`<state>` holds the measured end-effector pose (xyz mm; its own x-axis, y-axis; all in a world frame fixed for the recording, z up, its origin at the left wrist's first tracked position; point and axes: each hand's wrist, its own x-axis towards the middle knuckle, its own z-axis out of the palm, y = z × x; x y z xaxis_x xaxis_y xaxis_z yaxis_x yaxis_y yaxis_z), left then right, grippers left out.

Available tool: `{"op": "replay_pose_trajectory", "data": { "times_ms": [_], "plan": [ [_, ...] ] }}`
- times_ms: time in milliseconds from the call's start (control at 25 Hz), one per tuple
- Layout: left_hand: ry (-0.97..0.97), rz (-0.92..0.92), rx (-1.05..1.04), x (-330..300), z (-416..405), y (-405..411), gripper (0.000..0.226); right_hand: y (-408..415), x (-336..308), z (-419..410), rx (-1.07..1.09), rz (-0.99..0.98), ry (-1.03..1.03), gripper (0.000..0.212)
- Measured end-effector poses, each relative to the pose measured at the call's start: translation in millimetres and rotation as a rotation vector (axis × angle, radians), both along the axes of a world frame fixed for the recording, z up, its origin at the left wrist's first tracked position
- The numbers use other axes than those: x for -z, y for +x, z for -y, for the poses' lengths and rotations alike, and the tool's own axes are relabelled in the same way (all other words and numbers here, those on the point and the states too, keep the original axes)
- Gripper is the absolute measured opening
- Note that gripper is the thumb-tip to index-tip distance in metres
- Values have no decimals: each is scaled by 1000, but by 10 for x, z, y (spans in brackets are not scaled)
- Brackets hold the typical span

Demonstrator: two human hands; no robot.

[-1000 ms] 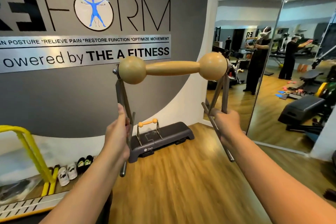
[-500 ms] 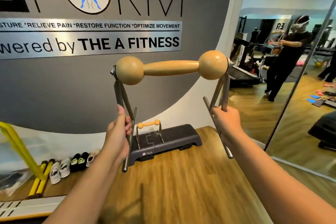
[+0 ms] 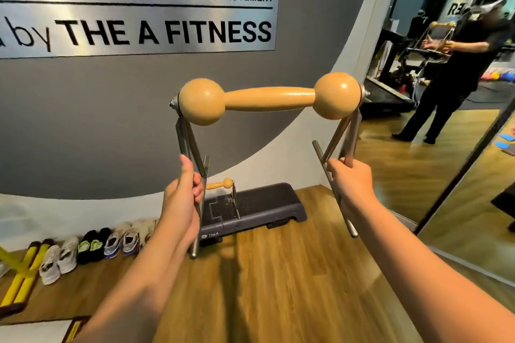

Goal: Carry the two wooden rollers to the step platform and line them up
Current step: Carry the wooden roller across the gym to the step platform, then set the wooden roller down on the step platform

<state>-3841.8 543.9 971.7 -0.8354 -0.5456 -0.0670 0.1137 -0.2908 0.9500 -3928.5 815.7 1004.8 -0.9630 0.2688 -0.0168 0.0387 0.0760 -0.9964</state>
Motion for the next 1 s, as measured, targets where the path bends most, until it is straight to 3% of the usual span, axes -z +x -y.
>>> {"op": "replay_pose_trajectory", "data": {
  "times_ms": [240, 440, 640, 880, 1000],
  "plan": [
    [111, -12, 102, 318, 38, -1363, 55, -1312, 336, -4, 83, 51, 9, 8],
    [274, -34, 148, 590, 0, -2343, 51, -2296, 608, -86, 84, 65, -20, 29],
    [330, -4, 20, 936, -72, -3348, 21, -3400, 950, -149, 56, 92, -55, 29],
    [397, 93, -167, 1590, -111, -4730, 28, -4965, 1689, -136, -35, 177, -124, 32],
    [315, 164, -240, 2058, -35, -5331, 24, -5624, 2269, -69, -59, 192, -185, 34]
  ]
}}
